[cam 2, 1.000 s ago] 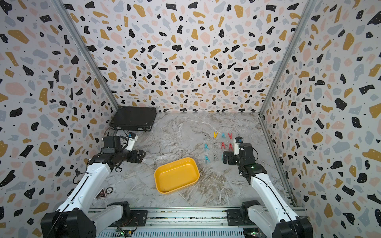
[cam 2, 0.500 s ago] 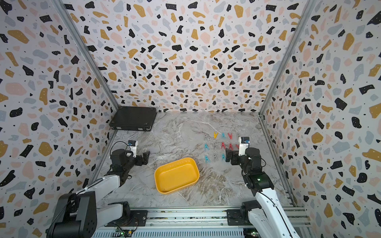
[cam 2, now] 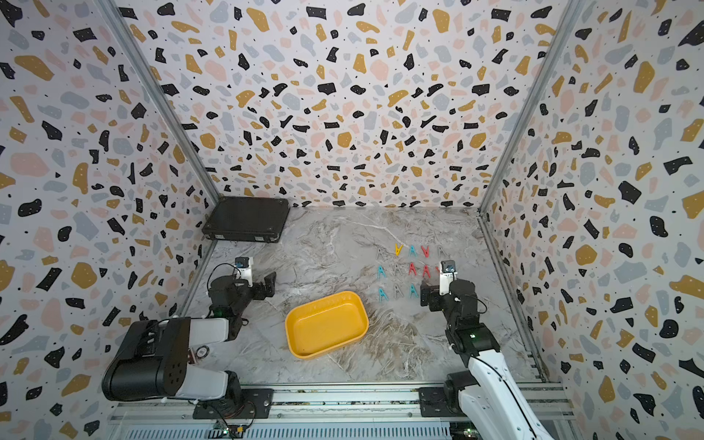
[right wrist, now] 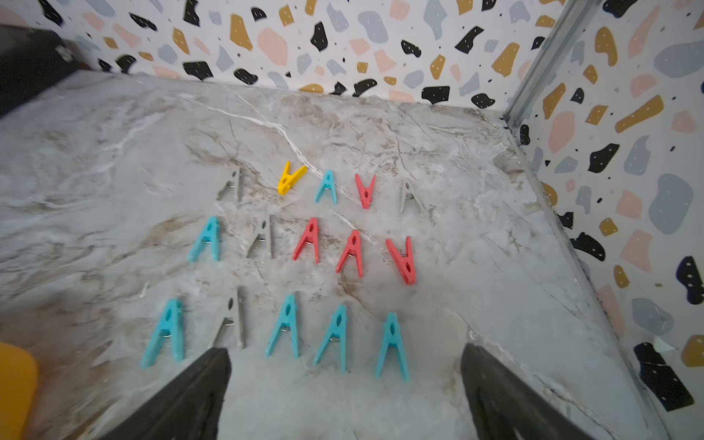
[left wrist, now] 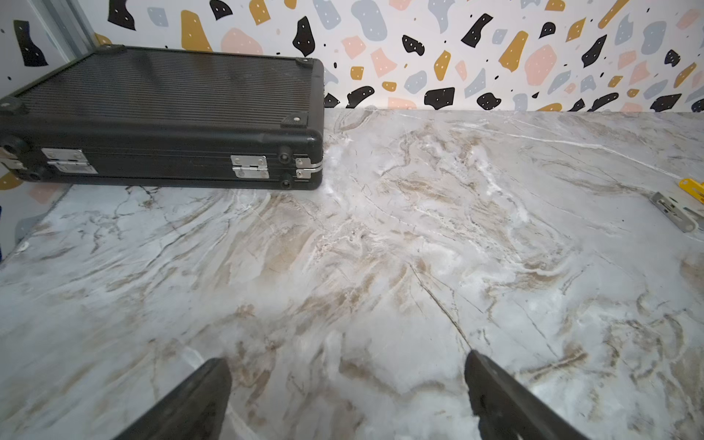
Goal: Take the clothespins out of the storage box
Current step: Reset both arms
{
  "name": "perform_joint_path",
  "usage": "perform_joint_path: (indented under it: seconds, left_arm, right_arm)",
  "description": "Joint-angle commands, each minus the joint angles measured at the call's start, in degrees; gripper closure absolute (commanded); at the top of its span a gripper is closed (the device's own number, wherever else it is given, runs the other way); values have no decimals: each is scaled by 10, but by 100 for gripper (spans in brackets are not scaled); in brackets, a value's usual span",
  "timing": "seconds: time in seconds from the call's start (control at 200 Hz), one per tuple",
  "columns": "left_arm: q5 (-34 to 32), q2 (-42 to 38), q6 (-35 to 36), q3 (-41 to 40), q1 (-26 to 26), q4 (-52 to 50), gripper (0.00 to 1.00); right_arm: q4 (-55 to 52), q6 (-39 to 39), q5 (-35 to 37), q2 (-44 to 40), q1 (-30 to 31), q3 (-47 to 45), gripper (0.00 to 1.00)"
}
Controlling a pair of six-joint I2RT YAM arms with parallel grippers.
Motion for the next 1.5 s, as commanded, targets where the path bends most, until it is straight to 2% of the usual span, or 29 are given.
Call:
perform_joint_path:
  seconds: [0.0, 0.26, 0.325, 0.466, 0.531, 0.631, 0.696, 0.756, 0.811, 0.861, 0.921, 0.971, 1.031, 1.086, 1.141, 1.201, 1.492]
  left_arm:
    - [-6, -4, -4, 7, -3, 17, 0]
    - [-6, -5, -4, 7, -3, 16, 0]
    - [-6, -4, -4, 7, -3, 16, 0]
    - [-6, -4, -4, 7, -3, 16, 0]
    - [-6, -4, -4, 7, -3, 16, 0]
    - [-5, -4, -4, 7, -3, 16, 0]
    - [-6, -4, -4, 7, -3, 16, 0]
    - [-6, -5, -4, 7, -3, 16, 0]
    - [-6, -4, -4, 8, -3, 15, 0]
    - [-6, -4, -4, 8, -3, 15, 0]
    - [-6, -4, -4, 7, -3, 15, 0]
    - [-6, -4, -4, 7, -3, 15, 0]
    - [-6, -4, -4, 8, -3, 15, 0]
    - [-6, -4, -4, 8, -3, 15, 0]
    - [-7, -4, -4, 8, -3, 15, 0]
    - [-7, -4, -3, 8, -3, 15, 0]
    - [-8, -2, 2, 10, -6, 10, 0]
  right_arm:
    - [93, -37, 19, 78, -25, -4, 1]
    - [347, -53, -7, 236, -66, -76, 1]
    - [313, -56, -23, 255, -72, -48, 1]
    - [502, -67, -77, 311, -75, -84, 1]
    - [509, -66, -72, 342, -75, -77, 1]
    - [669, -65, -75, 445, -75, -103, 1]
    - [538, -67, -67, 403, -75, -72, 1]
    - [572, -67, -74, 437, -75, -61, 1]
    - [497, -62, -53, 414, -76, -43, 1]
    - [556, -59, -49, 434, -75, -54, 1]
    - [507, -56, -39, 414, -75, -48, 1]
    - [539, -53, -33, 431, -75, -48, 1]
    - [500, -49, -23, 418, -75, -40, 1]
    - [534, -51, -27, 430, -76, -47, 1]
    - [503, -49, -24, 420, -75, -41, 1]
    - [531, -51, -26, 429, -75, -46, 1]
    - [515, -49, -25, 424, -75, -43, 1]
